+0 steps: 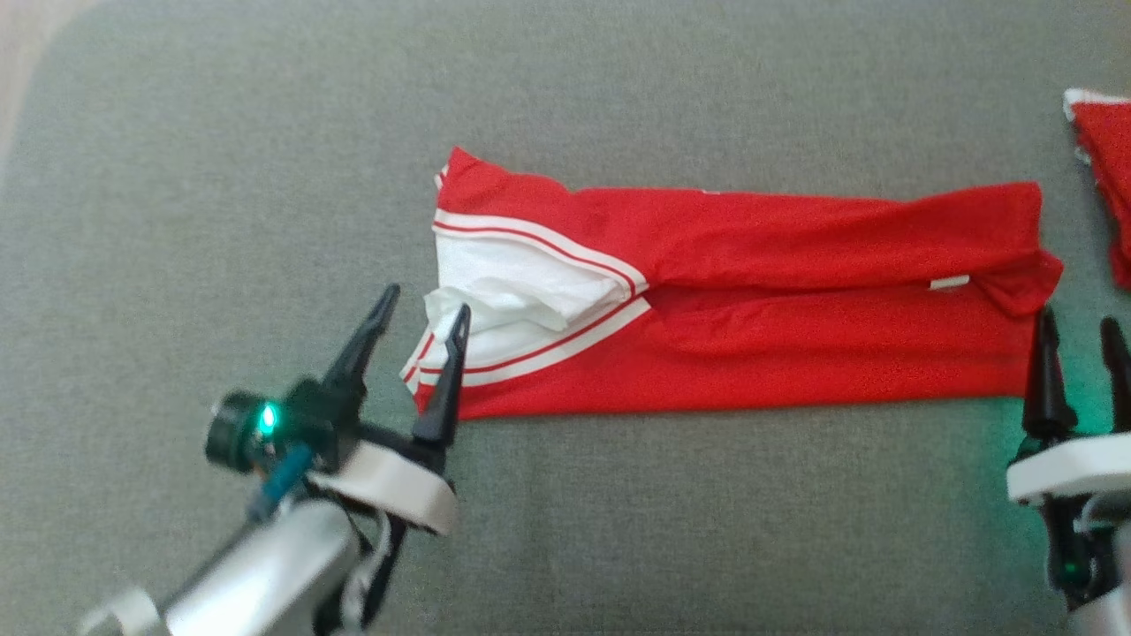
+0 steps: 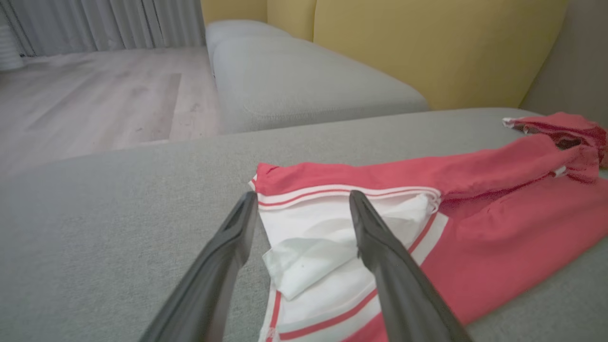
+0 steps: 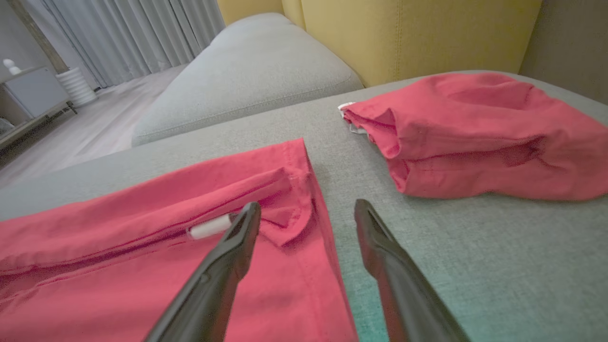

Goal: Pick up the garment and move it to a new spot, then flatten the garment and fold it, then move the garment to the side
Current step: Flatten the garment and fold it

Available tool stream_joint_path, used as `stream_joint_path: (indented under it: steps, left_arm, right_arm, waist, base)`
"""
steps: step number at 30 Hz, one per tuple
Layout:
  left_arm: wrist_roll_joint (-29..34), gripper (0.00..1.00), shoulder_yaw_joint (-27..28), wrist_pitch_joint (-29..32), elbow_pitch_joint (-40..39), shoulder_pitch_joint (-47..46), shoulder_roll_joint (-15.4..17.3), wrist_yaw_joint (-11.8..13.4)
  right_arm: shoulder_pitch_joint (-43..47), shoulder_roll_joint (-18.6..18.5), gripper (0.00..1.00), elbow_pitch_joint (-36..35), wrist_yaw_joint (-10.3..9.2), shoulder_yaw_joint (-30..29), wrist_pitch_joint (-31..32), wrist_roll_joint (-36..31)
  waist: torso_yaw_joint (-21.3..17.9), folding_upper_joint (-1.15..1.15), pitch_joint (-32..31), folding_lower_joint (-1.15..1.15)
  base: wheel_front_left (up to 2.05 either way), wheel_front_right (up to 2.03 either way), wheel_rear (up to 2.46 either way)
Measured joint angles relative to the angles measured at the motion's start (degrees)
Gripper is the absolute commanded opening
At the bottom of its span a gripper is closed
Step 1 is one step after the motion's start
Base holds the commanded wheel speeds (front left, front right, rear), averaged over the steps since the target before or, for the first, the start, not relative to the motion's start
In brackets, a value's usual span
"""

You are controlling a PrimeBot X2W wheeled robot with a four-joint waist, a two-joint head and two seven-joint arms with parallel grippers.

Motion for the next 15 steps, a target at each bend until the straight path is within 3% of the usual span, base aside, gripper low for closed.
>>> stream_joint_path:
  steps: [6, 12, 15]
  left_arm:
    - [13.56, 1.0, 12.4, -0.01, -3.45, 13.85, -6.83, 3.11]
    - [23.52, 1.0, 19.69, -0.02, -6.62, 21.36, -13.38, 2.41]
    - [26.16, 1.0, 22.57, -0.09, -7.57, 24.02, -16.78, 0.41]
  right_arm:
    - [1.51, 3.18, 1.0, -1.11, 0.0, -6.43, 0.6, -3.16]
    - [-2.48, 5.28, 1.0, 5.17, 0.0, -14.02, 4.34, -7.44]
    - [-5.08, 5.46, 1.0, 9.39, 0.0, -17.66, 4.83, -9.71]
  waist:
    - [1.96, 0.0, -3.03, -0.01]
    - [5.03, 0.0, -4.19, 0.01]
    - [6.49, 0.0, -4.5, 0.0]
  base:
    - [0.0, 0.0, 0.0]
    - [0.0, 0.0, 0.0]
    - [0.0, 0.0, 0.0]
